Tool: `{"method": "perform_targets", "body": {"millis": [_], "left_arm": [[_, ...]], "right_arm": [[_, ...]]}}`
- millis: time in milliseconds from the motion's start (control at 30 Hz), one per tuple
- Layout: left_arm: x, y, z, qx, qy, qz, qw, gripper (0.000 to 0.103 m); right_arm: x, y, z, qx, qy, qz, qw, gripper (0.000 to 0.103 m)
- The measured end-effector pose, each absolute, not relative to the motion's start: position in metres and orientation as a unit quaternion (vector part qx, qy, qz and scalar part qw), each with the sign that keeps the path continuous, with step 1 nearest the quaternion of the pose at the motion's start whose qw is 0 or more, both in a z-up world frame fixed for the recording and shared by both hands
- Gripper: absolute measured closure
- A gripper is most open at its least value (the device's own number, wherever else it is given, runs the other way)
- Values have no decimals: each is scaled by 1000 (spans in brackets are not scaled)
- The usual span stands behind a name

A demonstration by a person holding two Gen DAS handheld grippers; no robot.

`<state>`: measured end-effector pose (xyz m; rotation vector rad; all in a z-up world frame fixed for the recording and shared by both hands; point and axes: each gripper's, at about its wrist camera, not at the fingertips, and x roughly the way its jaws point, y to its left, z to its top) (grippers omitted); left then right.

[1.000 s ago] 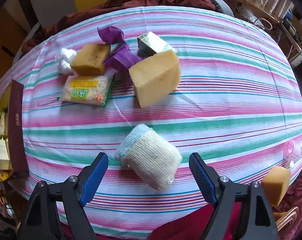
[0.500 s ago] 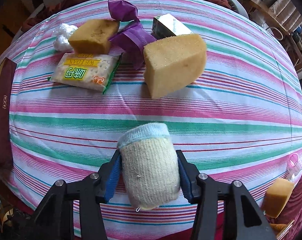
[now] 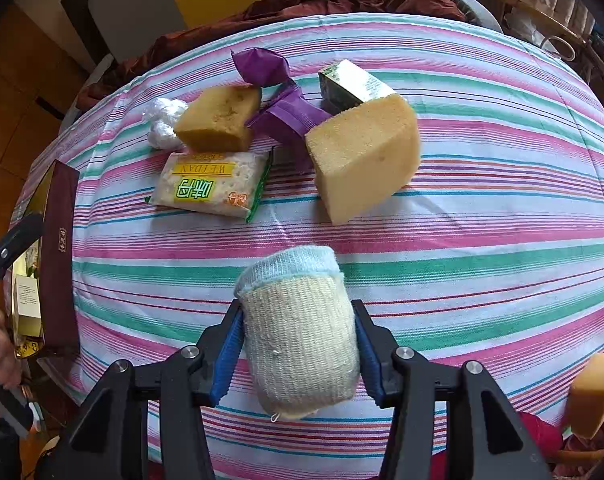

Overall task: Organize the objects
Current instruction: 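Hold the white sock with the right gripper while the left gripper grasps a plastic-wrapped bundle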

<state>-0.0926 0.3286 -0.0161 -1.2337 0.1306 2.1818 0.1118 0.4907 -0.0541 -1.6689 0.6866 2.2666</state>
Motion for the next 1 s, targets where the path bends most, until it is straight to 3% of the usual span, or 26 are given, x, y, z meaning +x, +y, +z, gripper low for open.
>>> {"method": "perform_targets", "body": {"millis": [233,633,733,767,1000], "left_arm": [[-125,368,-38,-475,74,823,303,35],[-170,428,-65,-472,103,827,289,39],[-179,439,-81,-484,112,820,284,51],[-182,442,-89,-492,122,817,275,66],[-173,431,-91,-461,136,828,288,70]], "right_arm": [[105,496,-51,-559,248,784,107,52],[96,493,-54,-547,265,789,86,52],[97,494,-53,-545,267,790,84,52],[99,495,-52,-545,268,790,84,52],[100,495,-52,-543,274,790,83,52]]}}
